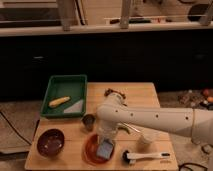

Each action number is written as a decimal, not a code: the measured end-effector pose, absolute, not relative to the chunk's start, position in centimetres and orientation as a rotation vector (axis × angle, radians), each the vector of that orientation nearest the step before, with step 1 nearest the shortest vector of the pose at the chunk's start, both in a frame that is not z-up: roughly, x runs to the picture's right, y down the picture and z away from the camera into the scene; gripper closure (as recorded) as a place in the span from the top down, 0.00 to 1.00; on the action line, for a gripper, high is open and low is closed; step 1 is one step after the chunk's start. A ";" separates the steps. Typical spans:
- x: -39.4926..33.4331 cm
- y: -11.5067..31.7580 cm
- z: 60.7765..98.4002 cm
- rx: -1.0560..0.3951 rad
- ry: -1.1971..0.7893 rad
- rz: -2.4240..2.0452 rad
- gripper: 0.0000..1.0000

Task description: Wipe red bowl with sponge

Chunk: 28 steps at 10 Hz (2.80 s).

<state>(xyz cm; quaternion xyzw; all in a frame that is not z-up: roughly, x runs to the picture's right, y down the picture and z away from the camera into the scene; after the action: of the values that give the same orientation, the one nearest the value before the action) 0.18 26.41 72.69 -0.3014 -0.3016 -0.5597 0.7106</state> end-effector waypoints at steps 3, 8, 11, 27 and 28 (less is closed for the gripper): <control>-2.7 25.2 73.2 -0.653 -0.656 -1.280 0.00; -7.5 28.3 71.6 -0.658 -0.757 -1.379 0.00; -4.6 29.6 71.1 -0.684 -0.769 -1.337 0.00; -7.2 27.3 71.8 -0.660 -0.751 -1.384 0.00; -7.4 28.2 71.1 -0.657 -0.772 -1.396 0.00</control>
<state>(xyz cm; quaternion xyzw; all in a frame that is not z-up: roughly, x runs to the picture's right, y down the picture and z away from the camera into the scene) -7.43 28.17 71.07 -0.2894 -0.3400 -0.6147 0.6502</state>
